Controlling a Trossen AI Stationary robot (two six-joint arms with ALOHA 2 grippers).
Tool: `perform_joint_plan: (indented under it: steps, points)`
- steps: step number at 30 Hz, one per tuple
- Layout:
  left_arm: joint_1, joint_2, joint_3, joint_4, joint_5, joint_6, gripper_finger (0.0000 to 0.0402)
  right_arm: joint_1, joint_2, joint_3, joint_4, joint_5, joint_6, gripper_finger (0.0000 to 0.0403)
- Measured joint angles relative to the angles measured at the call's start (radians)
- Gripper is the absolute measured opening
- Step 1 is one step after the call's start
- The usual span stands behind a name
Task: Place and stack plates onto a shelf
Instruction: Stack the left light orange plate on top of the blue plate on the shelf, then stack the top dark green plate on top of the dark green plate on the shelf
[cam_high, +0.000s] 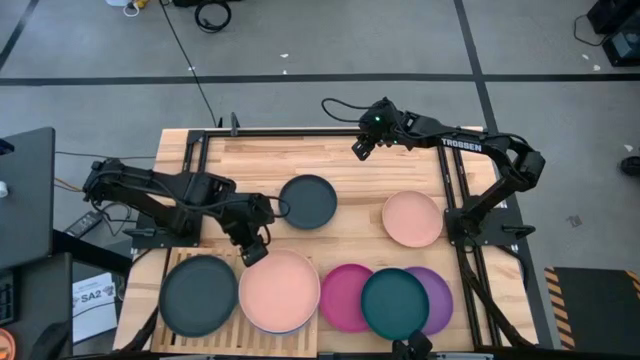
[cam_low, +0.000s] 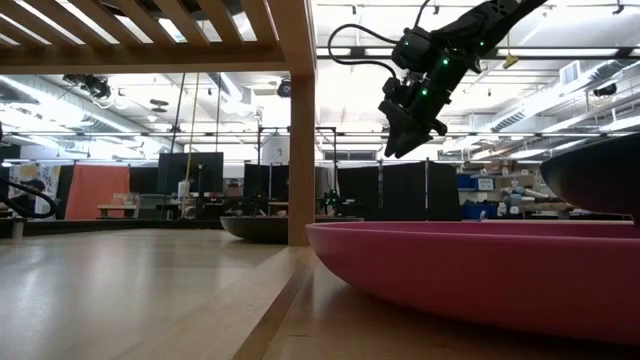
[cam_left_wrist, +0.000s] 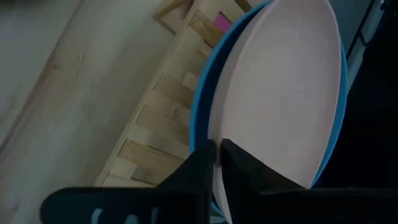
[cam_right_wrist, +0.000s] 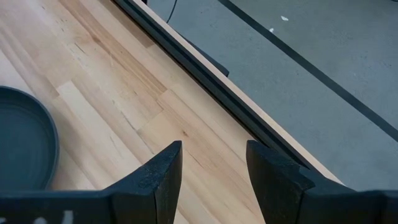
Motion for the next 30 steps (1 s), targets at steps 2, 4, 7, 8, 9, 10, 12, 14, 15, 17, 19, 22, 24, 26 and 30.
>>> perform_joint_plan:
  steps: [2,4,7,8,9,10,12,14,15,17,19,22,24,26,30]
  points:
    - [0.0,0.0,0.0,0.0,0.0,0.0,0.0037,0.0,0.0,0.0,0.0,0.0,0.0,0.0184]
    - [0.0,0.0,0.0,0.0,0.0,0.001,0.0038,0.0,0.0,0.0,0.0,0.0,0.0,0.0184]
    - [0.0,0.0,0.0,0.0,0.0,0.0,0.0038,0.0,0.0,0.0,0.0,0.0,0.0,0.0184]
    - [0.0,0.0,0.0,0.0,0.0,0.0,0.0039,0.0,0.0,0.0,0.0,0.0,0.0,0.0184]
    - [0.0,0.0,0.0,0.0,0.0,0.0,0.0041,0.0,0.0,0.0,0.0,0.0,0.0,0.0184]
    - [0.0,0.0,0.0,0.001,0.0,0.0,0.0044,0.0,0.0,0.0,0.0,0.0,0.0,0.0184]
    - [0.0,0.0,0.0,0.001,0.0,0.0,0.0055,0.0,0.0,0.0,0.0,0.0,0.0,0.0184]
    - [0.0,0.0,0.0,0.001,0.0,0.0,0.0069,0.0,0.0,0.0,0.0,0.0,-0.001,0.0184]
    - [0.0,0.0,0.0,0.001,0.0,0.0,0.0078,0.0,0.0,0.0,0.0,0.0,-0.002,0.0184]
    - [0.0,0.0,0.0,0.001,0.0,0.0,0.0099,0.0,0.0,0.0,0.0,0.0,-0.002,0.0184]
    - [0.0,0.0,0.0,0.001,-0.001,0.001,0.012,0.0,0.0,0.0,0.0,0.0,-0.003,0.0184]
    - [0.0,0.0,0.0,0.001,-0.012,0.009,0.0152,0.0,0.0,0.0,0.0,0.0,-0.003,0.0184]
    - [0.0,0.0,0.0,0.001,-0.019,0.045,0.017,0.0,0.0,0.0,0.0,0.0,0.0,0.0184]
    - [0.003,0.0,0.0,0.001,-0.026,0.096,0.0183,0.0,0.0,0.0,0.0,-0.024,-0.001,0.0184]
    - [0.037,0.0,0.0,0.001,-0.048,0.147,0.0191,0.0,0.0,0.0,0.0,-0.098,0.0,0.0184]
